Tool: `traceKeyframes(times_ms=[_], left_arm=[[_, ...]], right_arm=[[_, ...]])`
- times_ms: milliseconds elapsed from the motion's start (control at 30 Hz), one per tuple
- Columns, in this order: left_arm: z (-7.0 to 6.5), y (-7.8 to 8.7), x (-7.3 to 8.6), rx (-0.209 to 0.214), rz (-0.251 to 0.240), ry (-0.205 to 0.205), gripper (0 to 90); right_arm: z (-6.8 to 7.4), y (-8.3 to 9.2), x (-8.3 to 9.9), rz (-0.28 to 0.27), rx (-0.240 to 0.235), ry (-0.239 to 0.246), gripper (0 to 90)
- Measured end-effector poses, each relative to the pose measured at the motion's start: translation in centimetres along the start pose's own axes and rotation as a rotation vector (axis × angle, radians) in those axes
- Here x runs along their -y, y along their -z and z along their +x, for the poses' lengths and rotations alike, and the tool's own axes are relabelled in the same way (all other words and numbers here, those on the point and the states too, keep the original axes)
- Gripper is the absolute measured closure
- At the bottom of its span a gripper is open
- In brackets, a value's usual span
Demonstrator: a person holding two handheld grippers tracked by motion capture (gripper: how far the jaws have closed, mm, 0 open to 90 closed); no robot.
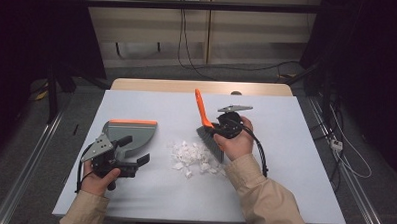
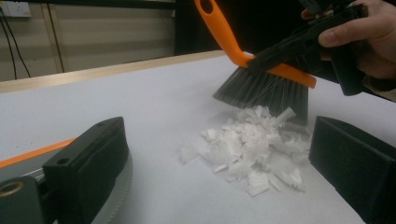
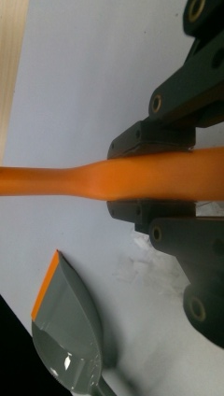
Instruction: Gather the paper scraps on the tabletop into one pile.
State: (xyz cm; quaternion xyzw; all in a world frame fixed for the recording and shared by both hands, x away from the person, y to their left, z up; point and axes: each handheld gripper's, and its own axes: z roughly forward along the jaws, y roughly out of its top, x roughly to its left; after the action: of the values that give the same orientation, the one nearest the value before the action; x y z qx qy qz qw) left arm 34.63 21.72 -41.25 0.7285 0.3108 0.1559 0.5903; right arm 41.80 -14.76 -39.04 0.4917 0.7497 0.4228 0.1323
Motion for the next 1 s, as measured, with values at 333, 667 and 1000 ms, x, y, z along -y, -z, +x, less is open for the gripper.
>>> traceKeyframes(times_ms=[333, 667, 1000], left_arm=[[0.1, 0.0, 0.0, -0.001, 0.004, -0.002, 4.3], [0.1, 0.1, 0.0, -0.005, 0.004, -0.002, 4.3], [0.3, 0.2, 0.1, -0.007, 0.003, 0.002, 4.3]], right_arm=[[-0.8, 2.3, -1.3, -0.038, 0.017, 0.004, 71.8], [0.0, 2.5, -0.6, -0.004, -0.052, 0.065, 71.7], [2.4, 2.3, -0.4, 0.039, -0.319, 0.253, 71.7]])
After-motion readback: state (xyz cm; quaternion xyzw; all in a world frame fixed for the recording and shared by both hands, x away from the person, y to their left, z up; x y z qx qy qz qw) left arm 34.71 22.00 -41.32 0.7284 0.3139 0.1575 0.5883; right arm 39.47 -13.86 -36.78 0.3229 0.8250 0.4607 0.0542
